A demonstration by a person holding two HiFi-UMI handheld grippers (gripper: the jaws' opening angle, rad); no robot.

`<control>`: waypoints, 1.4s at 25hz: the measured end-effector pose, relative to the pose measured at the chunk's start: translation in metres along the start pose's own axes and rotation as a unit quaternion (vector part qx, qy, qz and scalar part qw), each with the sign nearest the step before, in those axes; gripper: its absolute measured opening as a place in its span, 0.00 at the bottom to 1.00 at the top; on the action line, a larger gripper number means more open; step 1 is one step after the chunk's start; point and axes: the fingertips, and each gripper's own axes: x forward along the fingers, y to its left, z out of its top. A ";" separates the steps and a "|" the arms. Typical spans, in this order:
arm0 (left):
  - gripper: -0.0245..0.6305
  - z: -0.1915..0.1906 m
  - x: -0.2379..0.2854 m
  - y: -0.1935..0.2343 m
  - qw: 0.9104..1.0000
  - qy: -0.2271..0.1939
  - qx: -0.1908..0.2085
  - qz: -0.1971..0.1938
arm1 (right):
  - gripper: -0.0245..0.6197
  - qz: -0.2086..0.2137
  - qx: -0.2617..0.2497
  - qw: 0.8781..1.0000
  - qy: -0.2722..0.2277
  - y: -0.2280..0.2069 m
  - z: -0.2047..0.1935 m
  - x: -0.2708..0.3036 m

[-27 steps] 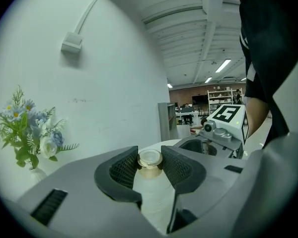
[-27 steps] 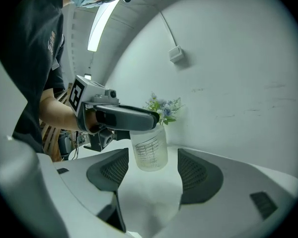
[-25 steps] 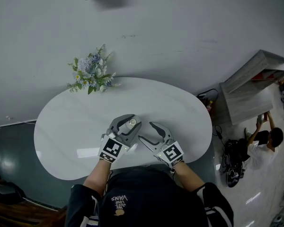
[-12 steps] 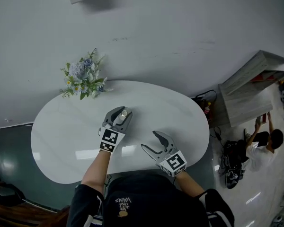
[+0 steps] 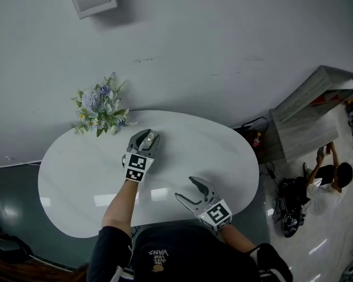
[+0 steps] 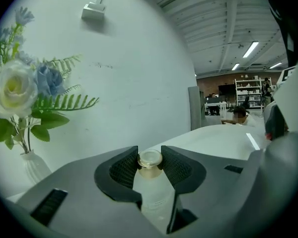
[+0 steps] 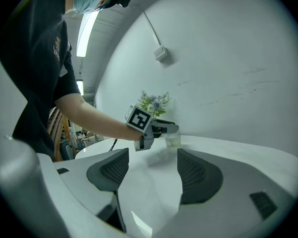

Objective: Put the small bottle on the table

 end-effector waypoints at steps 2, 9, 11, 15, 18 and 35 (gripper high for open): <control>0.28 -0.003 0.009 0.006 1.000 0.003 -0.006 0.006 | 0.46 0.004 -0.002 1.000 0.015 0.003 -0.006 -0.001; 0.28 -0.008 0.024 0.023 0.999 0.003 -0.023 0.032 | 0.46 0.014 0.010 1.000 0.007 0.015 0.002 -0.002; 0.28 -0.008 0.026 0.026 0.999 0.000 -0.027 0.034 | 0.46 0.013 0.014 1.000 0.008 0.016 0.000 -0.004; 0.28 -0.008 0.030 0.031 0.999 -0.003 -0.035 0.038 | 0.46 0.013 0.019 1.000 0.012 0.018 -0.002 -0.006; 0.28 -0.008 0.030 0.036 0.998 -0.006 -0.048 0.040 | 0.46 0.012 0.019 1.000 0.012 0.019 -0.001 -0.005; 0.28 -0.008 0.034 0.040 0.999 -0.013 -0.027 0.012 | 0.46 -0.003 0.021 1.000 0.007 0.026 0.007 0.005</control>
